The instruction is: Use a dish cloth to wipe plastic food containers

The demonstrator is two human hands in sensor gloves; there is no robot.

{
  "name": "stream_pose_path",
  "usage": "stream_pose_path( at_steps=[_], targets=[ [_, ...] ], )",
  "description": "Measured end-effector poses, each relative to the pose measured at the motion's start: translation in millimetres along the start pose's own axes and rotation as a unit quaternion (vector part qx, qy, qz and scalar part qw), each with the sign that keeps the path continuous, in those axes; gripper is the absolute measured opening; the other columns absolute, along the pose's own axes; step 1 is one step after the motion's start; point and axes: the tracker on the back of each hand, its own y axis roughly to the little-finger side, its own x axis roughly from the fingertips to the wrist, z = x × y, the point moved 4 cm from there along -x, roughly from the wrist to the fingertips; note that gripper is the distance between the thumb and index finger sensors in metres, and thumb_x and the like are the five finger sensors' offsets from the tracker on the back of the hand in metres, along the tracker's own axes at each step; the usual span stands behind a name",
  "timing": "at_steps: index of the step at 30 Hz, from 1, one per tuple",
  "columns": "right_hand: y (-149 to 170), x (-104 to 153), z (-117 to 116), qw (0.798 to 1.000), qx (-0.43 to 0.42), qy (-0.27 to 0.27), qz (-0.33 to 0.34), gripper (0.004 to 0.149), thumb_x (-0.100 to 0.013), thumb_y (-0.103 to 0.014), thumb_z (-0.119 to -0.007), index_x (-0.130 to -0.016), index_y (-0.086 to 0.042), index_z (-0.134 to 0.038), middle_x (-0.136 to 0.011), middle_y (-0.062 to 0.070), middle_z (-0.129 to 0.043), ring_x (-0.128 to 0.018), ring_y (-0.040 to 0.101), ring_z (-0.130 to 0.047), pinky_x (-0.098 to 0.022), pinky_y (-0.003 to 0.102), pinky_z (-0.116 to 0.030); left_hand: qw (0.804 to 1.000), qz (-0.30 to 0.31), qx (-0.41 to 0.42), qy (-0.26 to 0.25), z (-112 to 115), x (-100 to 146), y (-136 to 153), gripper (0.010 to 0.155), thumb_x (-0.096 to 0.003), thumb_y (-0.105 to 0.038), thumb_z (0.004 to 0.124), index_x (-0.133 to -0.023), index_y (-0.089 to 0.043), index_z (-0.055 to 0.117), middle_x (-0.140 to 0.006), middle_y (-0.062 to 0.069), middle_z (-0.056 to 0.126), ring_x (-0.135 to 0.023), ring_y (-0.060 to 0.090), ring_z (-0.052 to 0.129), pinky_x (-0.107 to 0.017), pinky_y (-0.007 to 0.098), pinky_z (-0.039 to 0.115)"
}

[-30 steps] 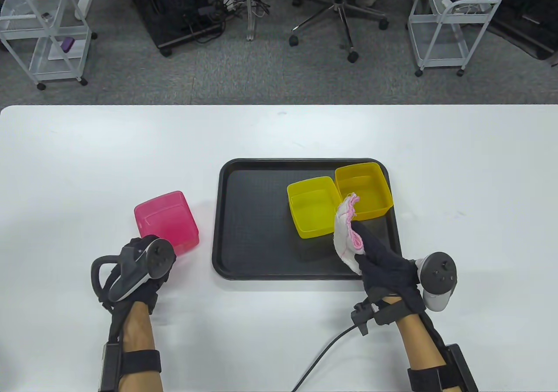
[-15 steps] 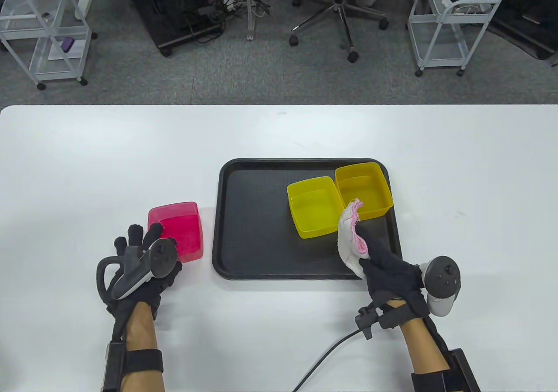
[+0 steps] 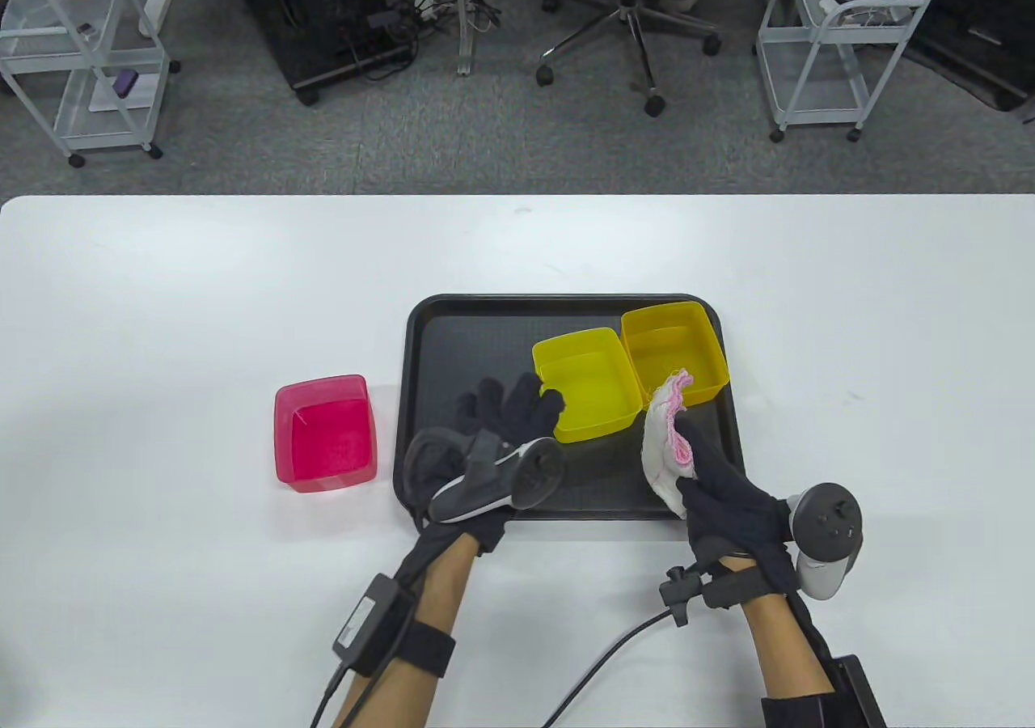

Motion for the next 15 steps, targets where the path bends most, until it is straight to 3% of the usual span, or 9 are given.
stream_pose_path(
  at_steps=[7,10,15],
  targets=[
    [4,-3,3,1.0,-0.011,0.001,-0.007,0.05,-0.047,-0.003,-0.072,-0.096,-0.008,-0.065,-0.101,0.026,-0.067,-0.084,0.055,-0.074,-0.054,0.061,-0.072,0.996,-0.025,-0.036,0.08,38,-40,-18,0.07,-0.0516,-0.059,0.073,-0.114,-0.032,0.057,-0.122,-0.001,0.059,-0.102,0.046,0.08,-0.077,0.06,0.068],
    [6,-3,2,1.0,-0.012,0.001,-0.009,0.05,-0.047,-0.004,-0.072,-0.096,-0.008,-0.065,-0.1,0.026,-0.067,-0.084,0.055,-0.074,-0.054,0.061,-0.073,0.998,-0.04,-0.016,0.056,43,-47,-17,0.059,-0.0524,-0.055,0.074,-0.107,-0.036,0.067,-0.116,-0.006,0.069,-0.096,0.038,0.09,-0.074,0.055,0.076],
    [5,-2,0,1.0,-0.008,-0.001,-0.008,0.05,-0.047,-0.004,-0.073,-0.096,-0.008,-0.065,-0.1,0.026,-0.068,-0.084,0.055,-0.074,-0.054,0.061,-0.073,0.995,-0.052,0.005,0.083,53,-48,-13,0.043,-0.0552,-0.045,0.075,-0.096,-0.034,0.081,-0.103,-0.009,0.086,-0.088,0.032,0.098,-0.07,0.051,0.081]
  ],
)
